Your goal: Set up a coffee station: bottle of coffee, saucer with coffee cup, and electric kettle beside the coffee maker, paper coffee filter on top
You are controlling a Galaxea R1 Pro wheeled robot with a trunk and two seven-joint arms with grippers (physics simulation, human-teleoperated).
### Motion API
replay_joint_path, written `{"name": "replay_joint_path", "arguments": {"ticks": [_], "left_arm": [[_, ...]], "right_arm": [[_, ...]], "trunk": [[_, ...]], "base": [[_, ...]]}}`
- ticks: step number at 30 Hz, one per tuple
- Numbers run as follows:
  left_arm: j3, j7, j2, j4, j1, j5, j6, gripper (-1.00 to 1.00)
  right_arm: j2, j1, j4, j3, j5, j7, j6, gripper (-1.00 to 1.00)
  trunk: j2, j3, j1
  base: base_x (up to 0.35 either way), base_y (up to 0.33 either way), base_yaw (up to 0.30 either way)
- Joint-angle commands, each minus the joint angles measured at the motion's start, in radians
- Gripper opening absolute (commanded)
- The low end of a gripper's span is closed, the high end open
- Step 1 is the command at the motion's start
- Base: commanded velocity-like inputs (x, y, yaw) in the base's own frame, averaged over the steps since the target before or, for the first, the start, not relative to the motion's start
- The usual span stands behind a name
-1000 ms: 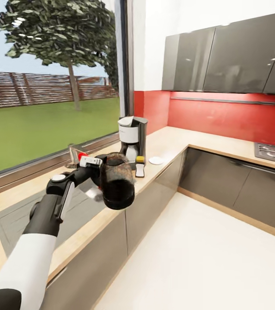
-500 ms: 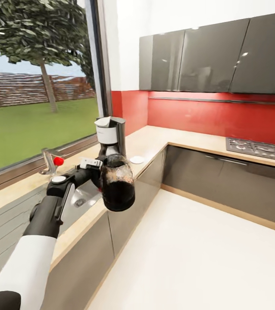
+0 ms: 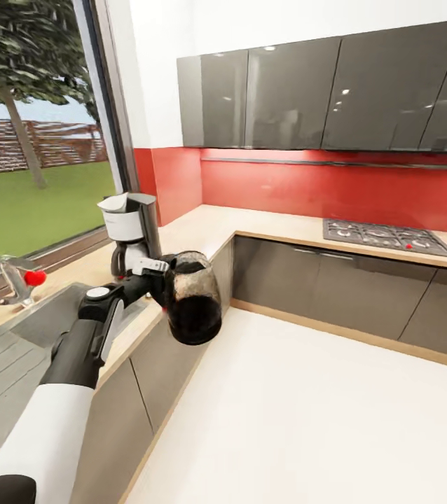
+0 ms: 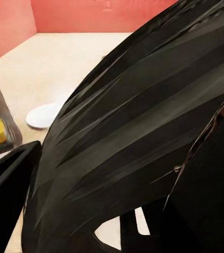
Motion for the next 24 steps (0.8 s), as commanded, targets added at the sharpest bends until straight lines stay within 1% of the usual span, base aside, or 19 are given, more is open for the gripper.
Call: {"name": "replay_joint_path", "arguments": {"ticks": [1,17,19,24], "left_arm": [[0.002,-0.009,-0.001,-0.001,-0.001,-0.01,0.004,-1.0],[0.002,-0.006,-0.001,-0.001,-0.001,-0.011,0.004,-1.0],[0.004,-0.006,-0.001,-0.001,-0.001,-0.013,0.005,-1.0],[0.006,-0.006,0.001,-0.002,-0.001,-0.014,0.006,-1.0]], "right_arm": [[0.0,-0.001,0.001,-0.009,0.009,0.003,-0.003,1.0],[0.001,-0.001,0.001,-0.009,0.009,0.002,-0.003,1.0],[0.003,-0.001,0.001,-0.007,0.009,0.001,-0.003,1.0],[0.004,-0.001,0.001,0.0,0.012,0.001,-0.006,1.0]], "trunk": [[-0.002,-0.002,0.001],[-0.002,-0.002,0.001],[-0.002,-0.002,0.001],[-0.002,-0.002,0.001]], "base": [[0.277,-0.153,-0.3],[0.304,-0.107,-0.299],[0.321,-0.041,-0.172],[0.334,-0.006,-0.026]]}}
